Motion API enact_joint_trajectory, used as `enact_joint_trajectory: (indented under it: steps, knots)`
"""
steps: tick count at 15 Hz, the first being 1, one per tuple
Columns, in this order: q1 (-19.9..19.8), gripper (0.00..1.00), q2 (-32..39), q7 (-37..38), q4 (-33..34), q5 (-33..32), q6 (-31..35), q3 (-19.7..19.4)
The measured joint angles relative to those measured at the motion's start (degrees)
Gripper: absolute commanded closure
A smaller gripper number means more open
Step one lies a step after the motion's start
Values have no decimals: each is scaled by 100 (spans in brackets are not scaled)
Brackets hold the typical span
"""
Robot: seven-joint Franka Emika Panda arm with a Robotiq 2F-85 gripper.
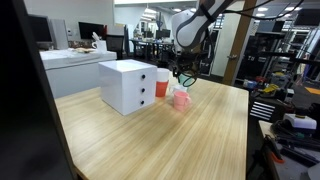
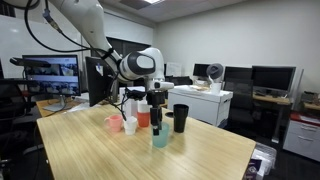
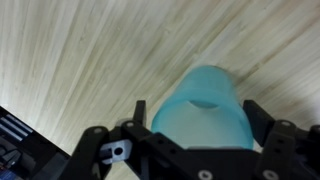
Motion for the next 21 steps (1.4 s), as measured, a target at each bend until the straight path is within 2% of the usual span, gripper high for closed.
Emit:
enact_joint_trajectory:
  steps: [1,3,6,10,14,18,21]
  knots:
    - [1,39,9,19,0,0,0,0]
    - [8,44,6,28,14,-1,-1,0]
    - [32,47,4,28,14,-6,-25,1]
    - [140,48,-105,26,24,-17,-155,14]
    - [258,48,-560,-45,143,-18,-642,124]
    - [288,48,-981,-107,487,-71,-1110,262]
    - [262,48,-999,-107,908,-82,-1272,275]
